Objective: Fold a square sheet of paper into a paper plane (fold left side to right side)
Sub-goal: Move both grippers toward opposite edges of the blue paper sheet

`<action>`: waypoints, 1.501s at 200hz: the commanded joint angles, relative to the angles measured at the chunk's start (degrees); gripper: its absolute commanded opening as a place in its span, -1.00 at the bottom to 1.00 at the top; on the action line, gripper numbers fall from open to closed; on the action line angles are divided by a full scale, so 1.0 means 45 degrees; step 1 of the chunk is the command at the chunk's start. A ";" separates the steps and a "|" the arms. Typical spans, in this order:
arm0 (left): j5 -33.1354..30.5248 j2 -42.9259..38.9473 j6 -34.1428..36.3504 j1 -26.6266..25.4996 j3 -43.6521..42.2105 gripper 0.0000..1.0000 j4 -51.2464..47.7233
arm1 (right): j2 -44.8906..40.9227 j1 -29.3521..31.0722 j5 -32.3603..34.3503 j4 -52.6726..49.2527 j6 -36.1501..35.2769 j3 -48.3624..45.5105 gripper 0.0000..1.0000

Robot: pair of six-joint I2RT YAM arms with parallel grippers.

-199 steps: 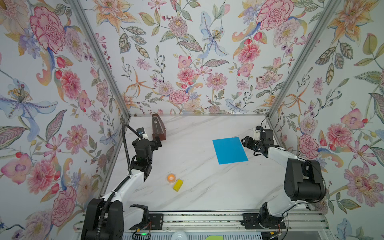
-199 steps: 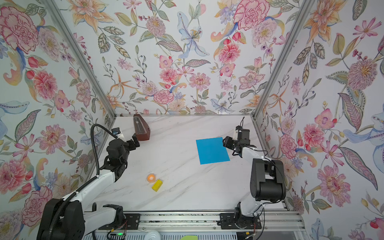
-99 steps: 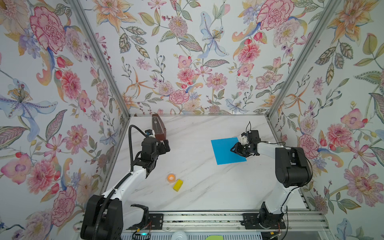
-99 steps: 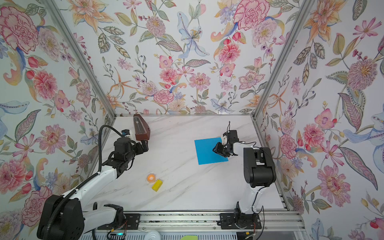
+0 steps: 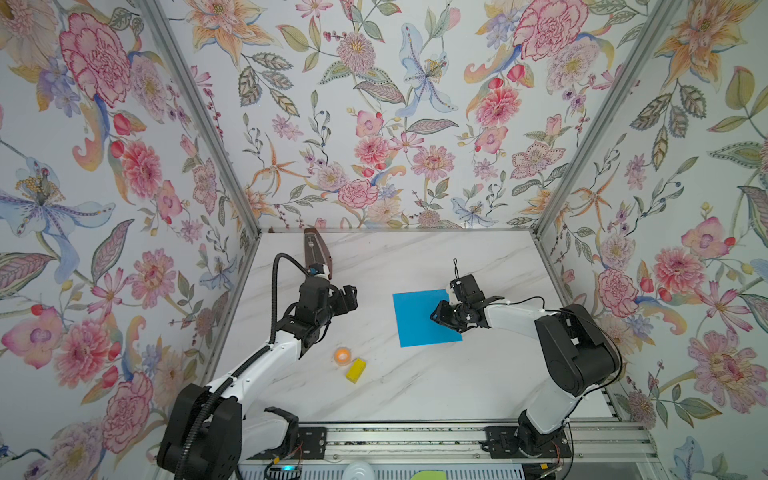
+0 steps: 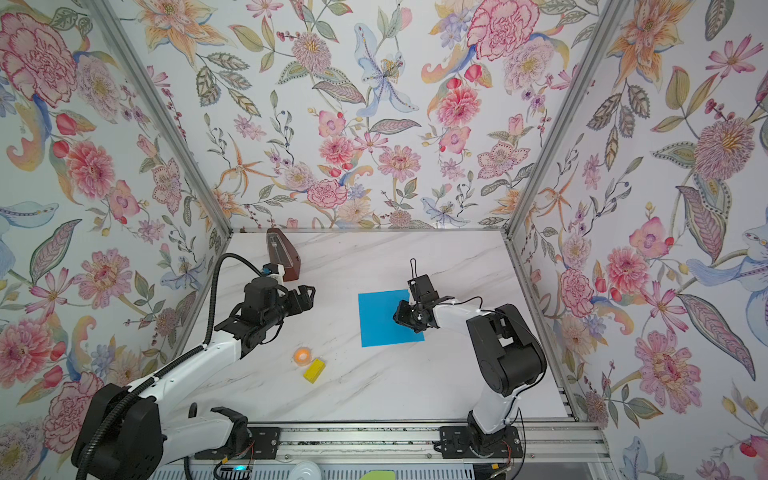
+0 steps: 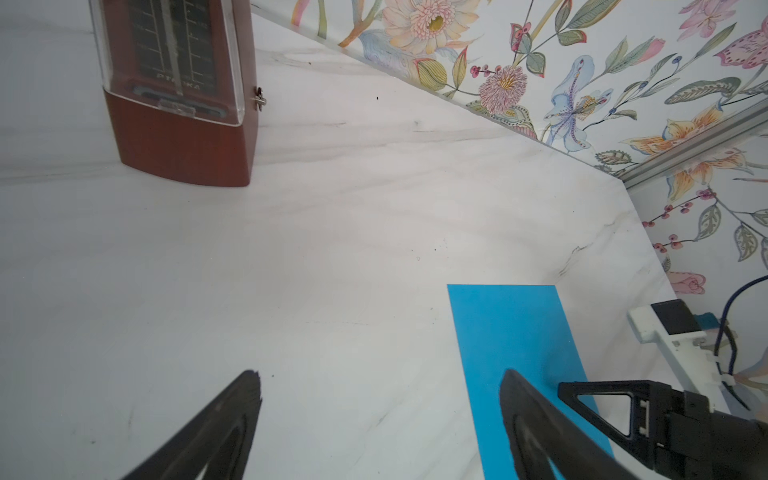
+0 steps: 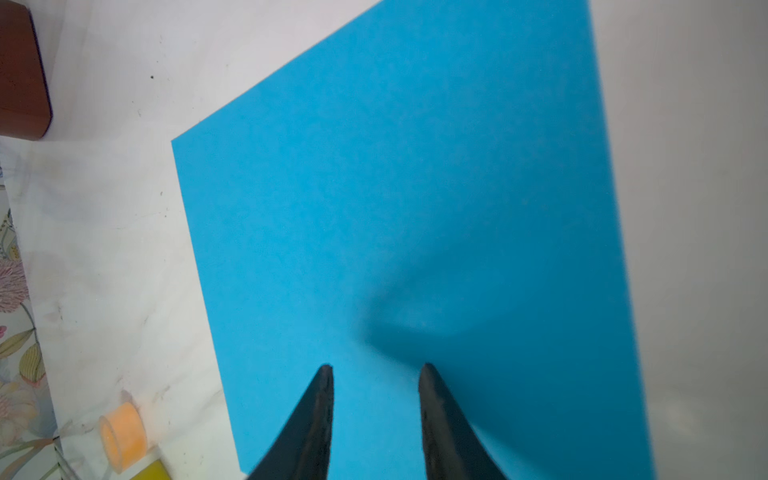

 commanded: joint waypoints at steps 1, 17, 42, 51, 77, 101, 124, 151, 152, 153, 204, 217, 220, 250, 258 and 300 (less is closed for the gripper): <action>-0.0020 0.0080 -0.0779 -0.0497 -0.0392 0.79 -0.0251 | 0.0181 0.0792 0.1541 -0.1134 0.2236 -0.0881 -0.26; -0.0078 0.0171 -0.1030 -0.0908 -0.0549 0.77 -0.0133 | 0.0015 0.1435 0.1707 -0.0700 0.2865 -0.1097 -0.27; -0.0135 0.0699 -0.1303 -0.1445 -0.0433 0.62 -0.0209 | 0.0022 0.1822 0.1527 -0.0355 0.3270 -0.1044 -0.26; -0.0206 0.0990 -0.1402 -0.1652 -0.0244 0.54 -0.0369 | -0.0090 0.1836 0.1541 -0.0393 0.3211 -0.0960 -0.23; -0.0003 0.1914 -0.1286 -0.2222 0.0397 0.29 -0.0375 | -0.0808 0.1590 0.1114 -0.0044 0.2298 -0.0726 -0.12; 0.0127 0.2892 -0.1149 -0.2769 0.1217 0.08 -0.0451 | -0.0918 0.1000 -0.0766 -0.0092 0.1347 -0.0133 -0.01; 0.0079 0.3978 -0.1101 -0.3132 0.2331 -0.16 -0.1289 | -0.1032 0.0169 -0.2069 -0.0650 0.0952 0.0159 0.01; 0.0173 0.5277 -0.0859 -0.3583 0.3429 -0.38 -0.2192 | -0.1408 -0.0540 -0.2304 -0.1507 0.0449 0.0233 0.04; 0.0173 0.5305 -0.0852 -0.3593 0.3455 -0.39 -0.2211 | -0.1426 -0.0572 -0.2303 -0.1546 0.0435 0.0236 0.04; 0.0183 0.5339 -0.0849 -0.3608 0.3478 -0.39 -0.2231 | -0.1434 -0.0608 -0.2313 -0.1595 0.0408 0.0237 0.04; 0.0812 0.6744 -0.0617 -0.4123 0.4467 -0.74 -0.2787 | -0.0931 -0.1395 -0.1903 -0.4037 -0.1215 0.1116 0.18; 0.0942 0.7004 -0.0554 -0.4198 0.4627 -0.84 -0.2823 | -0.0626 -0.1425 -0.1645 -0.4546 -0.1503 0.1455 0.22; 0.0973 0.7071 -0.0552 -0.4207 0.4660 -0.87 -0.2835 | -0.0572 -0.1433 -0.1562 -0.4671 -0.1566 0.1523 0.22; 0.1149 0.7456 -0.0611 -0.4251 0.4698 -1.00 -0.2809 | -0.0109 -0.1523 -0.1218 -0.5149 -0.1860 0.2026 0.29; 0.1199 0.7520 -0.0611 -0.4278 0.4712 -1.00 -0.2814 | 0.0028 -0.1541 -0.1276 -0.5180 -0.1904 0.2135 0.31; 0.1143 0.7794 -0.0533 -0.4244 0.4767 -1.00 -0.3144 | 0.0539 -0.1521 -0.1327 -0.5196 -0.1994 0.2324 0.47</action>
